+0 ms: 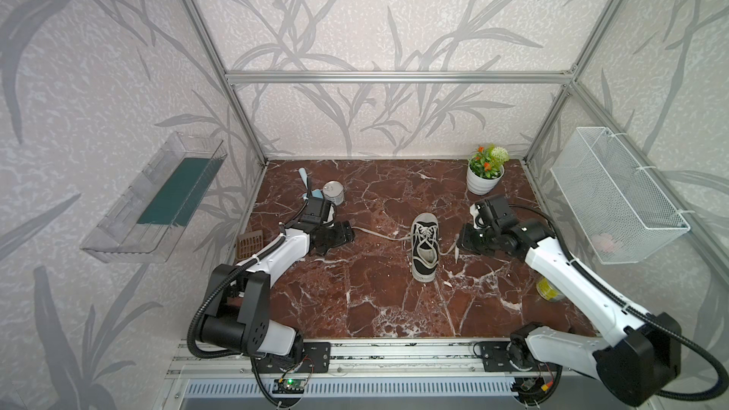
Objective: Tie the shoes
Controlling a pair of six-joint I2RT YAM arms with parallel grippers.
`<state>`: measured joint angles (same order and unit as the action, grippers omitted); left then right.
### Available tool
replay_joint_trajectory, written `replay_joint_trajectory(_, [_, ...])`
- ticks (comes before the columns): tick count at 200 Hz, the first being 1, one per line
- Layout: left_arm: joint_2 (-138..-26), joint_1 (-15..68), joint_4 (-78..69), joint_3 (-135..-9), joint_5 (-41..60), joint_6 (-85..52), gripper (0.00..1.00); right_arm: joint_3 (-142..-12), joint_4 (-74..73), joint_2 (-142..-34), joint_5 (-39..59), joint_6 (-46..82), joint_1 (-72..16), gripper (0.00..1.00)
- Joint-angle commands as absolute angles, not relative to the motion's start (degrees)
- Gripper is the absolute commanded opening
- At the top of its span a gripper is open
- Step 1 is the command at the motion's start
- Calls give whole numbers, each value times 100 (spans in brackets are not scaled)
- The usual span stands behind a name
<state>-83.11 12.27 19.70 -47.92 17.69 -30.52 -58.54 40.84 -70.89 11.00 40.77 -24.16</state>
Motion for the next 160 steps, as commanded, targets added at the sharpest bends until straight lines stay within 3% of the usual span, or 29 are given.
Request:
replay_joint_trajectory(1, [-8216, 1248, 2040, -4881, 1762, -3124, 83, -6140, 3494, -7481, 1562, 4438, -2520, 0])
replay_joint_trajectory(160, [-8976, 1336, 1567, -4973, 1939, -3300, 83, -7750, 1558, -10380, 1653, 5696, -3180, 0])
